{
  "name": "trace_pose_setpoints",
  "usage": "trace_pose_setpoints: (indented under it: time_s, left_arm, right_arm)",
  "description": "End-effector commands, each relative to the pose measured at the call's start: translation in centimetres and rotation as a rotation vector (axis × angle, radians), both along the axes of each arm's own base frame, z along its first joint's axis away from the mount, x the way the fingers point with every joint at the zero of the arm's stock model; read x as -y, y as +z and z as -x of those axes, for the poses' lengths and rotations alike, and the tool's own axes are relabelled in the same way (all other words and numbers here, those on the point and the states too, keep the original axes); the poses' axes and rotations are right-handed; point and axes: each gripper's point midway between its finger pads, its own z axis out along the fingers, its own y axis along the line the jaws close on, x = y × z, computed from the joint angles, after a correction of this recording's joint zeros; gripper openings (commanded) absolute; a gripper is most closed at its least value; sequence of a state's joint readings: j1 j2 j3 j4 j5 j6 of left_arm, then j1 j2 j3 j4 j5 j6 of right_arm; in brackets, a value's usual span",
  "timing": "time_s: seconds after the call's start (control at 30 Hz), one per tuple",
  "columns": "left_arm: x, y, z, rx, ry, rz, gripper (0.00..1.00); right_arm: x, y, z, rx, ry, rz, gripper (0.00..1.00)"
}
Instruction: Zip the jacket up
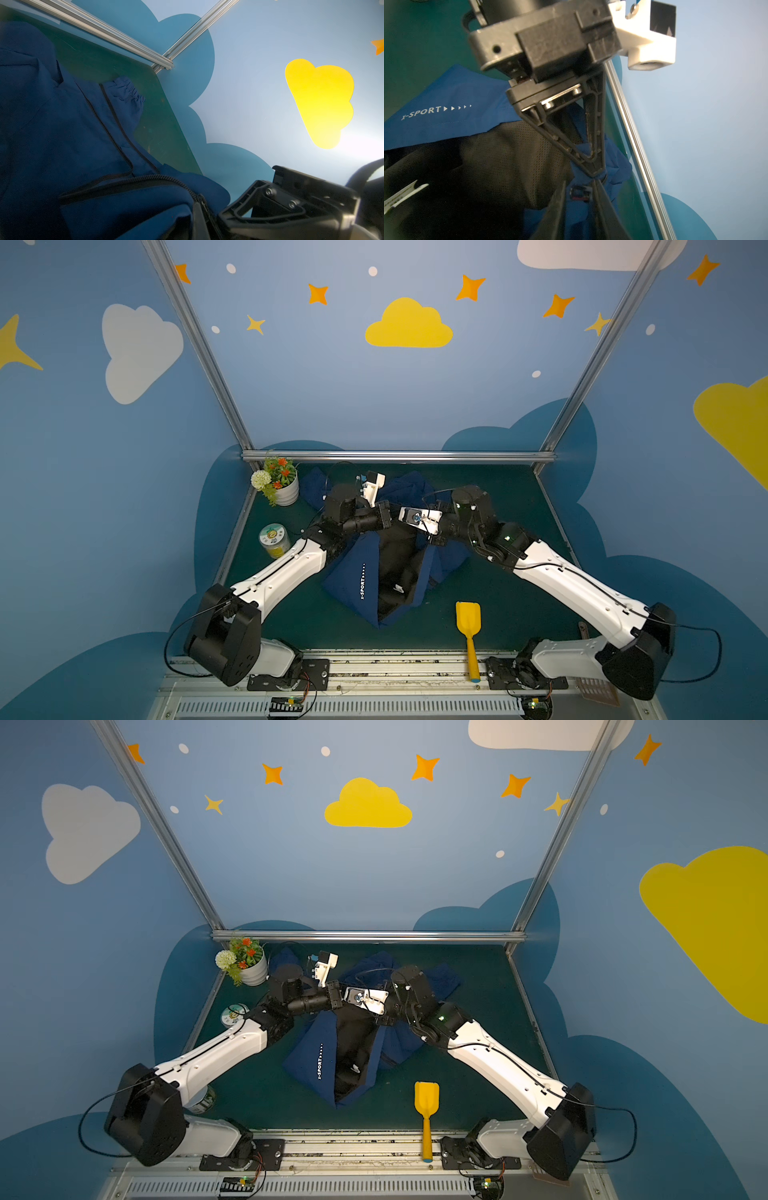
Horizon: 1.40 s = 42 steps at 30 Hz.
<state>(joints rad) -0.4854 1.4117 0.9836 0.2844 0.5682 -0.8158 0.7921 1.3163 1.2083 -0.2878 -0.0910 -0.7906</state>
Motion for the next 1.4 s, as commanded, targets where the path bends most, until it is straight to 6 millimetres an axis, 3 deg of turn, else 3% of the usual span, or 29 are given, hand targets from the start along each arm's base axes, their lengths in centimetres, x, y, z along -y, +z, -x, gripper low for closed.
trace_pose_setpoints:
  time_s: [0.0, 0.37, 0.8, 0.93, 1.37]
  left_arm:
    - [-0.2, 1.3, 0.5, 0.045, -0.001, 0.01, 0.03]
    - [-0.3, 1.0, 0.6, 0.046, 0.004, -0.005, 0.03]
    - [-0.7, 1.0, 1.4, 0.045, 0.009, -0.019, 0.03]
    - [-0.6, 0.8, 2.1, 0.041, -0.005, -0.031, 0.03]
    - [-0.7, 0.1, 4.9, -0.032, -0.11, -0.092, 0.03]
  right_arm:
    - [-0.6, 1.3, -0.1, 0.008, 0.012, -0.033, 0.25]
    - [-0.4, 1.8, 0.0, -0.019, 0.009, -0.056, 0.0]
    - [0.7, 1.9, -1.3, -0.19, -0.055, -0.154, 0.0]
    - [1.1, 2.7, -1.8, -0.279, -0.054, -0.269, 0.0]
    - [2.2, 2.2, -3.2, -0.365, -0.072, -0.363, 0.0]
